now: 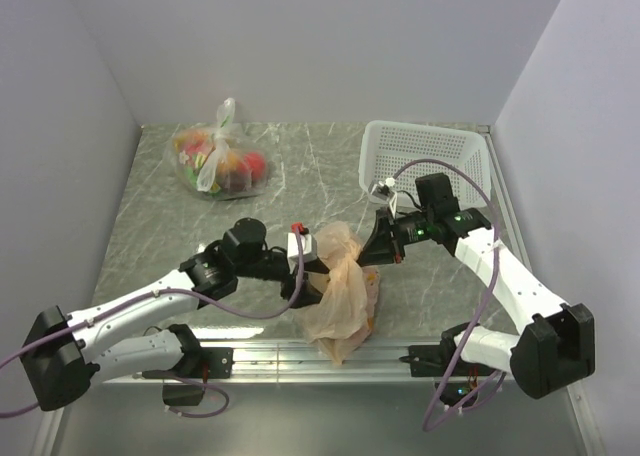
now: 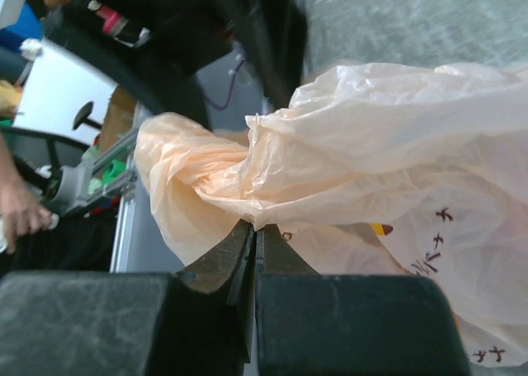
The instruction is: Place the fake fruits into the plastic bag and tie a complex knot
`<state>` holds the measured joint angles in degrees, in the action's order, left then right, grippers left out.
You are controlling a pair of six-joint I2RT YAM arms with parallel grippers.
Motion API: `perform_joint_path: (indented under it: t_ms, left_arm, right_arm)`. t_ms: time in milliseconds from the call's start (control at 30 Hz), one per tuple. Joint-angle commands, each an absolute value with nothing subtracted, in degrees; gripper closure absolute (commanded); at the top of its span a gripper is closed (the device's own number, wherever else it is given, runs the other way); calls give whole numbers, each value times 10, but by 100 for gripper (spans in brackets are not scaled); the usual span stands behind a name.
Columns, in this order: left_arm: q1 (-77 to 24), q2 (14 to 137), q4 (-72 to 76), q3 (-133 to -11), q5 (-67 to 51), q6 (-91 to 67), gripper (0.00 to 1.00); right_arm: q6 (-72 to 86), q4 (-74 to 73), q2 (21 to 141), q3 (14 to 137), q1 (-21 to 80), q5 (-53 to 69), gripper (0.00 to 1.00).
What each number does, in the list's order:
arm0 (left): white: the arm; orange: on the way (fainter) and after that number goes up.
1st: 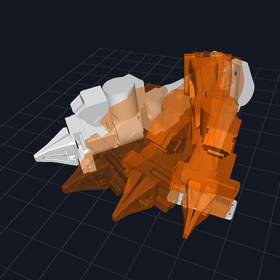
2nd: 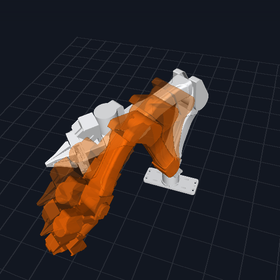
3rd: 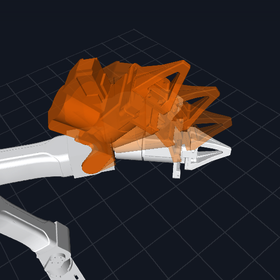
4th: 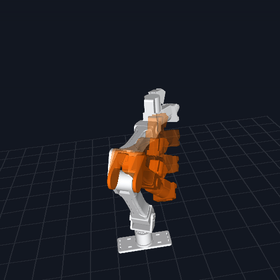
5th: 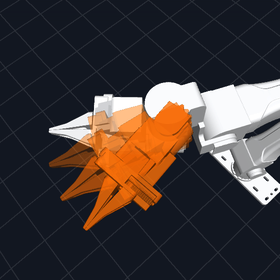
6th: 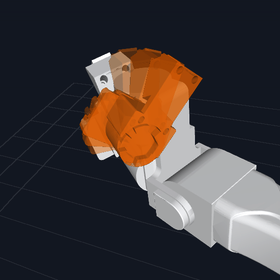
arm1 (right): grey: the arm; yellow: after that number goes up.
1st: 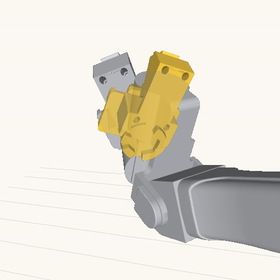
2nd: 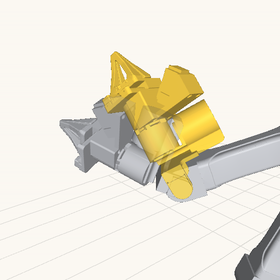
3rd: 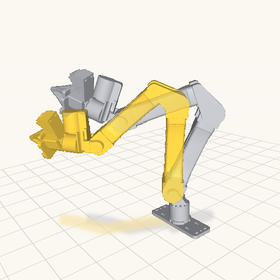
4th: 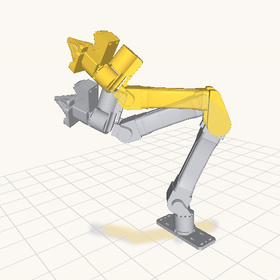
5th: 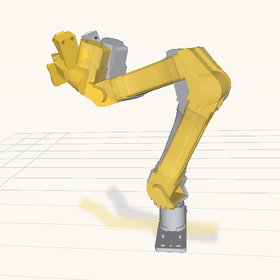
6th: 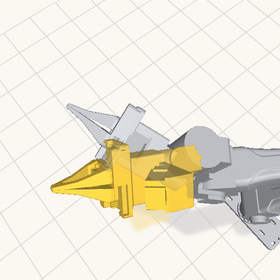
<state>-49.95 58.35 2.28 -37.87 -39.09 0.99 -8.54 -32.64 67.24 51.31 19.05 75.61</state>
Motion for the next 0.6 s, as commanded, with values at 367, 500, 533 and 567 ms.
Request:
perform_joint_path:
  t_ms: [367,500,533,567]
  left_arm:
    - [-546,591,29,-447,-285,-16,31]
    - [-546,596,18,-457,-280,-21,60]
    - [-546,595,12,-459,-282,-20,69]
    - [-546,596,4,-461,-284,-14,90]
  right_arm:
    - [-61,-273,621,508,214,657,100]
    - [-69,-283,618,505,214,650,100]
    - [-72,-286,617,506,215,650,100]
    - [-76,-291,617,507,215,650,100]
